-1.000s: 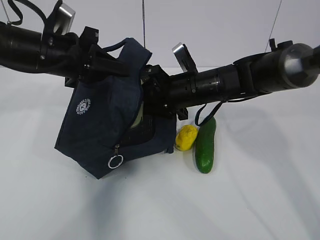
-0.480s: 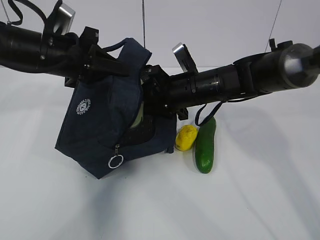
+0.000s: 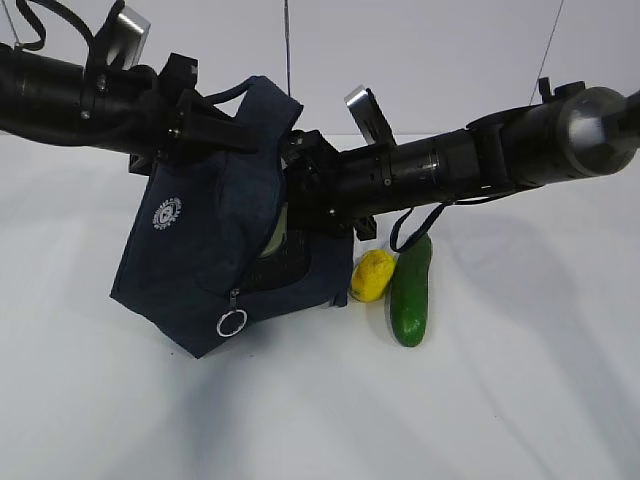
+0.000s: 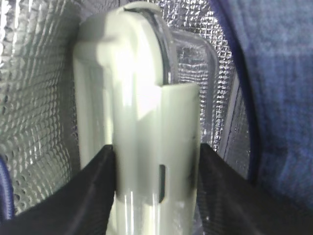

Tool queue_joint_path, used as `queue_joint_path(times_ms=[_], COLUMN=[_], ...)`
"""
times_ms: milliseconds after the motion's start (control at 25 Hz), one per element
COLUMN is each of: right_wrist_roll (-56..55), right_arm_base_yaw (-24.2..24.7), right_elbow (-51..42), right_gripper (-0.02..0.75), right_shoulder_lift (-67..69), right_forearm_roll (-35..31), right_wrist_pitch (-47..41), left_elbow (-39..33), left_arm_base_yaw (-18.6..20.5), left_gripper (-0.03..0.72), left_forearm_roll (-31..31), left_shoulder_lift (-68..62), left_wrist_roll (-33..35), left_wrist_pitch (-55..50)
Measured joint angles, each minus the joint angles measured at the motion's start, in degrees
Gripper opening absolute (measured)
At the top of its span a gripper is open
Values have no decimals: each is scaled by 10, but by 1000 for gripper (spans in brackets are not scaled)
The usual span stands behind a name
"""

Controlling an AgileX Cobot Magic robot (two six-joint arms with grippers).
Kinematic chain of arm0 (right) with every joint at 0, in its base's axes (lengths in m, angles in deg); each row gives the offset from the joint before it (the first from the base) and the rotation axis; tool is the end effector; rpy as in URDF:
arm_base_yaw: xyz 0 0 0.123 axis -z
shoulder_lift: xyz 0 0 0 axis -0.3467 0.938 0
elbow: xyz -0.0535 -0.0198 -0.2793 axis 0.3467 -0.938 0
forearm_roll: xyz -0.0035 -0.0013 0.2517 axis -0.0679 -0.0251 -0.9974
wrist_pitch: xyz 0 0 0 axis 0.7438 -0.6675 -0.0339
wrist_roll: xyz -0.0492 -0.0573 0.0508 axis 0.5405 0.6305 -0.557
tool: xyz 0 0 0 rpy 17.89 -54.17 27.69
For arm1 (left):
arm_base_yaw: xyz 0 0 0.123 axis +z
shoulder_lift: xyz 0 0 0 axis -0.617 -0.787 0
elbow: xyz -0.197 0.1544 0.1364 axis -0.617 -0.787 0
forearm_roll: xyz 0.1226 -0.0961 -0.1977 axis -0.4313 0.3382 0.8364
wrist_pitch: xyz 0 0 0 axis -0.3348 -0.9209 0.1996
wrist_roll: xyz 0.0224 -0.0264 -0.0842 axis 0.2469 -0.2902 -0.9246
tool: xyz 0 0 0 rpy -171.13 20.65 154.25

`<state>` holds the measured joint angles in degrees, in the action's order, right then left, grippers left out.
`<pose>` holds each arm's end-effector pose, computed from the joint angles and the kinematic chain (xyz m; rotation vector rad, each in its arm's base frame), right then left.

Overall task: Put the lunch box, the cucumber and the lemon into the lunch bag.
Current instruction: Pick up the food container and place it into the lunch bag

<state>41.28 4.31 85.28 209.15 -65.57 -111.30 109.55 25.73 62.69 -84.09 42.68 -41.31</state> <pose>0.4074 0.1906 0.1705 -0.0154 2.3226 1.5388 0.3536 -0.1520 0.2398 0.2181 2.2868 -1.4115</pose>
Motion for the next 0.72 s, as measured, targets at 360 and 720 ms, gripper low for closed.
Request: queue_joint_path(times_ms=[360,720], right_wrist_roll=[0,0], right_arm_base_yaw=[0,0], right_elbow=[0,0], right_gripper=[397,398], right_shoulder_lift=[0,1], right_forearm_roll=[0,0], right_wrist_pitch=[0,1], left_elbow=[0,0], left_arm_base_yaw=[0,0], left_gripper=[-8,-8], left_forearm_roll=[0,0], left_shoulder_lift=[0,0], left_wrist_roll=[0,0], left_wrist_pitch=[0,0])
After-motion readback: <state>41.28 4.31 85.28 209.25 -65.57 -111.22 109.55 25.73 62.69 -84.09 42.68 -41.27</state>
